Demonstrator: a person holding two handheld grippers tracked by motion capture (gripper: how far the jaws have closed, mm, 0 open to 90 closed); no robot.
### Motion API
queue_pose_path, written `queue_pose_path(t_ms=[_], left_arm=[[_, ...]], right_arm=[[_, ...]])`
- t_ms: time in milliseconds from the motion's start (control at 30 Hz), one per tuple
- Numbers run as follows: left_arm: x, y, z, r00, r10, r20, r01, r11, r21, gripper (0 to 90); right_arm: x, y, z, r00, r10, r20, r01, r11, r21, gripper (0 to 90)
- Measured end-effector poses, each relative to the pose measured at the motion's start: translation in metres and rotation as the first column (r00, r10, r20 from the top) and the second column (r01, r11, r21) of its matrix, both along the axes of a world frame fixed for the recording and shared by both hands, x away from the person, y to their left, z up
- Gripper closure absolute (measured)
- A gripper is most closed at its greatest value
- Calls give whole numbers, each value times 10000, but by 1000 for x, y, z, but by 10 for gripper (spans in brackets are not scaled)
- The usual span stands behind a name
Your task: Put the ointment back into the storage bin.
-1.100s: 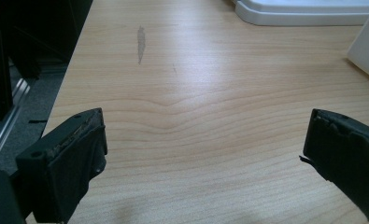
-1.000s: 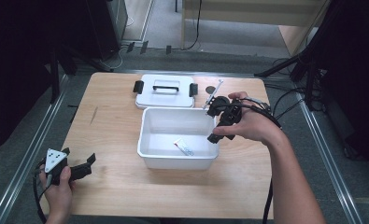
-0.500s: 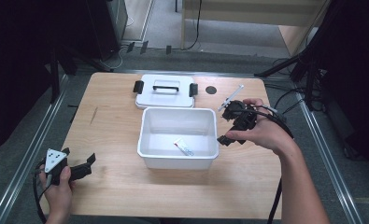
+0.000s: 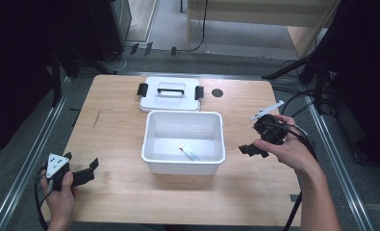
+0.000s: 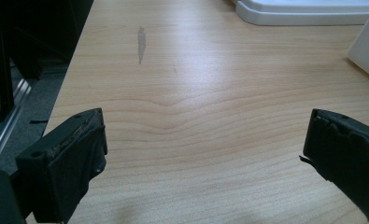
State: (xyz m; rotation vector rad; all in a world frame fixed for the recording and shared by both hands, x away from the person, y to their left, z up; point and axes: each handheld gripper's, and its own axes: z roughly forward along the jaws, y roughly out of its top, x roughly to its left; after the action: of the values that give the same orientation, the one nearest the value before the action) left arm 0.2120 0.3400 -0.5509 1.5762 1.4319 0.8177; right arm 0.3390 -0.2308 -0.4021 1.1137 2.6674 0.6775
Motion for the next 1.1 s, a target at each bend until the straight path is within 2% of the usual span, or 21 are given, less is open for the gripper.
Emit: queue_pose_path(t_ms=[100,167,267,400,433,467,533,567,600,633,667,700,767,800,833,867,933,967,1033,1100], left_arm=[[0,0,0,10000,-1,-5,1,10000,4,1],[0,0,0,10000,3,-1,-3,10000,3,1],[0,0,0,10000,-16,-13,16,10000,-15,1],[0,0,0,10000,-18,-20,18,10000,6,1],[0,0,0,10000,-12,-19,12,10000,3,1],[0,0,0,10000,-15,-21,15,10000,2,1],[0,0,0,10000,-13,-16,13,10000,17,1],[0,0,0,10000,-12,-16,12,10000,25,1],[0,0,0,10000,-9,-16,9,10000,31,1],[0,0,0,10000,4,-21,-4,10000,12,1],[0,0,0,10000,4,-21,-4,10000,12,1],[0,0,0,10000,10,-22,-10,10000,5,1],[0,0,0,10000,12,-7,-12,10000,18,1],[0,0,0,10000,9,-12,-9,10000,19,1],[0,-1,0,10000,11,-14,-11,10000,23,1],[0,-1,0,10000,12,-16,-12,10000,22,1],[0,0,0,10000,14,-14,-14,10000,16,0],[0,0,0,10000,21,-17,-21,10000,16,1],[0,0,0,10000,22,-9,-22,10000,34,0],[0,-1,0,10000,44,13,-44,10000,24,0]], right_arm=[[-3,-12,-8,9985,-478,259,470,9984,313,45],[-7,-23,-18,9955,-825,470,789,9942,731,45],[-10,-30,-24,9929,-982,668,920,9917,896,44],[-17,-42,-39,9856,-1420,916,1301,9836,1246,44],[-20,-47,-46,9811,-1585,1108,1429,9803,1364,44],[-20,-47,-46,9811,-1585,1108,1429,9803,1364,44],[-23,-53,-53,9744,-1846,1280,1646,9746,1520,44],[-27,-58,-59,9674,-2081,1441,1815,9672,1778,44],[-27,-58,-59,9674,-2081,1441,1815,9672,1778,44],[-31,-64,-65,9624,-2284,1473,1959,9586,2066,44],[-31,-64,-65,9624,-2284,1473,1959,9586,2066,44],[-34,-67,-68,9588,-2367,1571,2005,9556,2158,45],[-41,-76,-78,9489,-2669,1686,2222,9441,2436,44],[-41,-76,-78,9489,-2669,1686,2222,9441,2436,44],[-47,-82,-84,9420,-2868,1742,2369,9361,2600,44],[-47,-82,-84,9420,-2868,1742,2369,9361,2600,44],[-52,-89,-92,9347,-3054,1821,2495,9282,2759,45],[-58,-94,-100,9278,-3224,1877,2635,9224,2823,46],[-60,-97,-103,9255,-3291,1873,2693,9198,2855,48],[-65,-102,-110,9183,-3475,1894,2846,9124,2943,50]])
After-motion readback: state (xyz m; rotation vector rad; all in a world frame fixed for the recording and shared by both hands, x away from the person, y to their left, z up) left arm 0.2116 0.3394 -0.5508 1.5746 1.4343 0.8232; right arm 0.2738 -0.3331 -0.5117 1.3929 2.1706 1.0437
